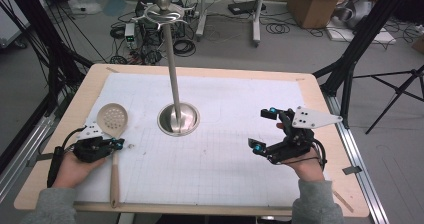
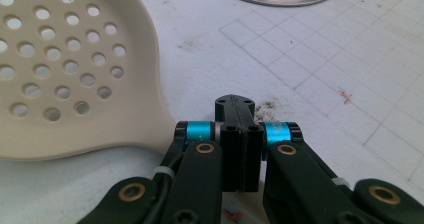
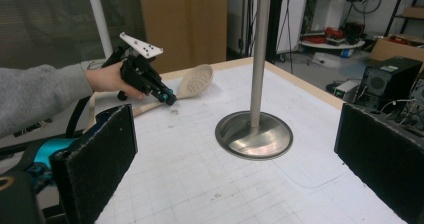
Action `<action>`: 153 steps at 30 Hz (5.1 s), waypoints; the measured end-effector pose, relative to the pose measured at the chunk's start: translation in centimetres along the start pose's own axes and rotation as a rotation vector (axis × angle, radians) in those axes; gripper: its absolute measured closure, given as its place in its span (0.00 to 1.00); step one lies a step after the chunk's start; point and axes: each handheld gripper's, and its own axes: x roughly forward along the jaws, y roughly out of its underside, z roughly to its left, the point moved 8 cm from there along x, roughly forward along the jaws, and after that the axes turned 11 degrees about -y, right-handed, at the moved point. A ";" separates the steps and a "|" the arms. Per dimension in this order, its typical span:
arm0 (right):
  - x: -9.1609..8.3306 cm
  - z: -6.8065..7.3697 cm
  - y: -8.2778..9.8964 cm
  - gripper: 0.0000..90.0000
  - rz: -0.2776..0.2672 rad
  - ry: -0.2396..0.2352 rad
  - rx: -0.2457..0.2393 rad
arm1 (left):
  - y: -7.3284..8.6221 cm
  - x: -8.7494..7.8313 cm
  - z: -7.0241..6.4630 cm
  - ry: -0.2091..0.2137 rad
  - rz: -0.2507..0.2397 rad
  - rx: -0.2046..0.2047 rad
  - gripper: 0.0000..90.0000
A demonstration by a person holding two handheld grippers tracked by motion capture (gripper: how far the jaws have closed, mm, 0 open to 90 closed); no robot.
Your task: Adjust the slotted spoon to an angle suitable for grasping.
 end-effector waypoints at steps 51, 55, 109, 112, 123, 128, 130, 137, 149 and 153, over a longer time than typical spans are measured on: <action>4.3 -0.8 -0.4 0.02 0.033 -0.075 0.002 | 3.6 -5.5 -2.8 0.171 -0.004 0.078 1.00; 4.5 -0.9 -0.2 0.02 0.048 -0.074 0.003 | 3.2 -5.0 -3.4 0.175 -0.012 0.100 1.00; -1.5 -0.1 2.3 0.02 0.070 0.056 0.063 | -2.4 1.1 -3.3 0.044 -0.067 0.071 0.99; -1.5 0.1 2.3 0.02 0.074 0.059 0.064 | -2.6 1.4 -2.8 0.032 -0.086 0.058 0.99; -2.1 0.3 2.6 0.03 0.070 0.061 0.066 | -3.2 2.3 -2.0 0.018 -0.083 0.096 0.99; -2.9 0.6 2.3 0.03 0.047 0.071 0.071 | -2.8 3.2 -1.7 -0.013 -0.045 0.097 0.99; -3.0 0.6 2.2 0.03 0.040 0.068 0.064 | -2.8 3.3 -1.5 -0.025 -0.041 0.095 0.99; -2.8 0.7 2.3 0.03 0.045 0.064 0.072 | -2.7 3.2 -1.4 -0.031 -0.028 0.068 1.00; -0.8 0.3 1.9 0.03 0.066 0.029 0.055 | -1.2 0.9 -1.5 -0.065 -0.009 0.020 1.00; -0.1 0.1 1.6 0.03 0.058 0.012 0.044 | -0.6 0.0 -1.5 -0.077 -0.010 0.012 1.00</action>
